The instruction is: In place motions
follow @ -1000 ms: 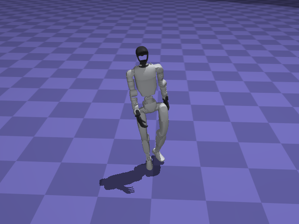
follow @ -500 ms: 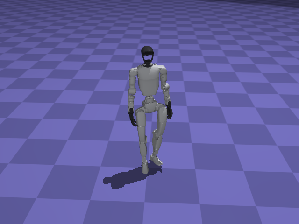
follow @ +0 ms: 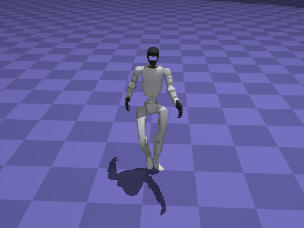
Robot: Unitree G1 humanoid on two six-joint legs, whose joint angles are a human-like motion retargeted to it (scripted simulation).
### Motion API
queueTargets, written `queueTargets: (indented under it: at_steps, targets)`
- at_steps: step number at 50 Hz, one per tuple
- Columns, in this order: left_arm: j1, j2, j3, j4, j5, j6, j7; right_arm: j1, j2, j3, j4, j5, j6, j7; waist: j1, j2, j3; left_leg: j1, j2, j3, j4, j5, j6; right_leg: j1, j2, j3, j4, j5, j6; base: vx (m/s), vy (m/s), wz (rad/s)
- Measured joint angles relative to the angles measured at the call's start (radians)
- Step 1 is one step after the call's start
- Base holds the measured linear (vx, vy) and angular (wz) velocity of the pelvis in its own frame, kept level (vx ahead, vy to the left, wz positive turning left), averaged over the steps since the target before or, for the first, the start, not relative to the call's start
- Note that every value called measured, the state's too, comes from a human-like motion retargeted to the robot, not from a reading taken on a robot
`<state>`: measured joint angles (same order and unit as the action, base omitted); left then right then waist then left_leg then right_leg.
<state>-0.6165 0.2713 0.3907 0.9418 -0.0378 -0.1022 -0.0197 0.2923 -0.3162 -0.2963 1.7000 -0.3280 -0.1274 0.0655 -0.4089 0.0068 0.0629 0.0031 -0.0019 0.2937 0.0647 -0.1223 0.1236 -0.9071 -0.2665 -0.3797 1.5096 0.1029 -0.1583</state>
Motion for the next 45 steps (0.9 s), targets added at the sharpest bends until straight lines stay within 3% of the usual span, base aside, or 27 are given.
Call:
queueTargets:
  at_steps: [7, 12, 15, 17, 18, 20, 25, 29, 32, 35, 40, 45]
  targets:
    - [0.088, -0.005, 0.021, 0.081, 0.025, -0.014, -0.05, -0.09, 0.033, 0.028, -0.028, 0.017, -0.015, 0.029, 0.052, 0.002, -0.01, 0.036, -0.006, 0.041, -0.023, 0.002, -0.004, 0.269, 0.059, 0.033, -0.297, 0.049, 0.069, 0.05, -0.07, -0.53]
    - [0.225, -0.065, 0.039, 0.154, 0.032, -0.022, -0.085, -0.139, 0.096, 0.042, -0.091, 0.059, -0.031, 0.038, 0.117, 0.013, -0.035, 0.051, 0.001, 0.073, -0.042, 0.005, -0.021, 0.531, 0.195, 0.148, -0.696, 0.128, 0.164, 0.08, -0.14, -0.34]
    - [0.323, -0.09, 0.053, 0.185, 0.072, -0.024, -0.123, -0.17, 0.131, 0.053, -0.139, 0.091, -0.042, 0.049, 0.146, 0.005, -0.056, 0.051, -0.02, 0.092, -0.049, 0.005, -0.028, 0.69, 0.226, 0.219, -0.964, 0.168, 0.207, 0.09, -0.13, -0.2]
    - [0.381, -0.103, 0.054, 0.208, 0.095, -0.019, -0.129, -0.187, 0.145, 0.066, -0.169, 0.101, -0.049, 0.059, 0.166, -0.012, -0.074, 0.047, -0.052, 0.102, -0.051, 0.002, -0.027, 0.787, 0.215, 0.247, -1.145, 0.133, 0.262, 0.08, -0.12, -0.1]
    - [0.41, -0.11, 0.058, 0.221, 0.107, -0.017, -0.13, -0.197, 0.151, 0.075, -0.187, 0.105, -0.053, 0.065, 0.178, -0.02, -0.079, 0.046, -0.065, 0.103, -0.05, -0.001, -0.028, 0.835, 0.209, 0.25, -1.226, 0.041, 0.274, 0.05, -0.13, -0.05]
    - [0.46, -0.123, 0.068, 0.248, 0.124, -0.013, -0.135, -0.211, 0.162, 0.094, -0.222, 0.106, -0.059, 0.074, 0.206, -0.038, -0.081, 0.054, -0.091, 0.101, -0.05, -0.005, -0.026, 0.909, 0.194, 0.18, -1.352, -0.065, 0.248, 0.05, -0.14, -0.09]
    - [0.597, -0.167, 0.115, 0.301, 0.145, -0.043, -0.111, -0.237, 0.181, 0.105, -0.286, 0.086, -0.061, 0.097, 0.313, -0.037, -0.096, 0.063, -0.087, 0.119, -0.049, -0.015, -0.033, 0.941, 0.201, 0.213, -1.491, 0.027, 0.287, 0.06, -0.13, -0.34]
    - [0.72, -0.191, 0.129, 0.3, 0.095, -0.134, 0.017, -0.279, 0.189, 0.138, -0.334, 0.097, -0.069, 0.117, 0.311, -0.038, -0.082, 0.062, -0.089, 0.123, -0.053, -0.016, -0.037, 0.911, 0.213, 0.222, -1.469, 0.021, 0.249, -0.03, -0.15, -0.16]
    - [0.773, -0.224, 0.187, 0.352, 0.114, -0.149, 0.089, -0.305, 0.198, 0.163, -0.361, 0.096, -0.071, 0.134, 0.258, -0.033, -0.058, 0.071, -0.083, 0.118, -0.052, -0.011, -0.043, 0.918, 0.21, 0.207, -1.461, 0.013, 0.245, -0.14, -0.06, 0.24]
    - [0.791, -0.241, 0.244, 0.472, 0.131, -0.113, 0.1, -0.299, 0.194, 0.183, -0.365, 0.093, -0.079, 0.133, 0.213, -0.022, -0.059, 0.07, -0.076, 0.101, -0.044, -0.011, -0.046, 0.932, 0.212, 0.183, -1.471, 0.009, 0.243, -0.01, -0.07, 0.36]
    - [0.815, -0.22, 0.257, 0.663, 0.184, 0.042, -0.008, -0.268, 0.172, 0.171, -0.261, 0.036, -0.057, 0.104, 0.245, -0.017, -0.091, 0.066, -0.069, 0.1, -0.043, -0.013, -0.053, 0.935, 0.224, 0.188, -1.489, 0.005, 0.237, 0.07, -0.09, -0.04]
    - [0.861, -0.237, 0.236, 0.659, 0.254, 0.074, -0.057, -0.252, 0.147, 0.155, -0.124, -0.023, 0.016, 0.052, 0.262, -0.019, -0.1, 0.067, -0.061, 0.109, -0.042, -0.014, -0.06, 0.933, 0.232, 0.195, -1.486, -0.004, 0.229, 0.03, -0.07, -0.05]
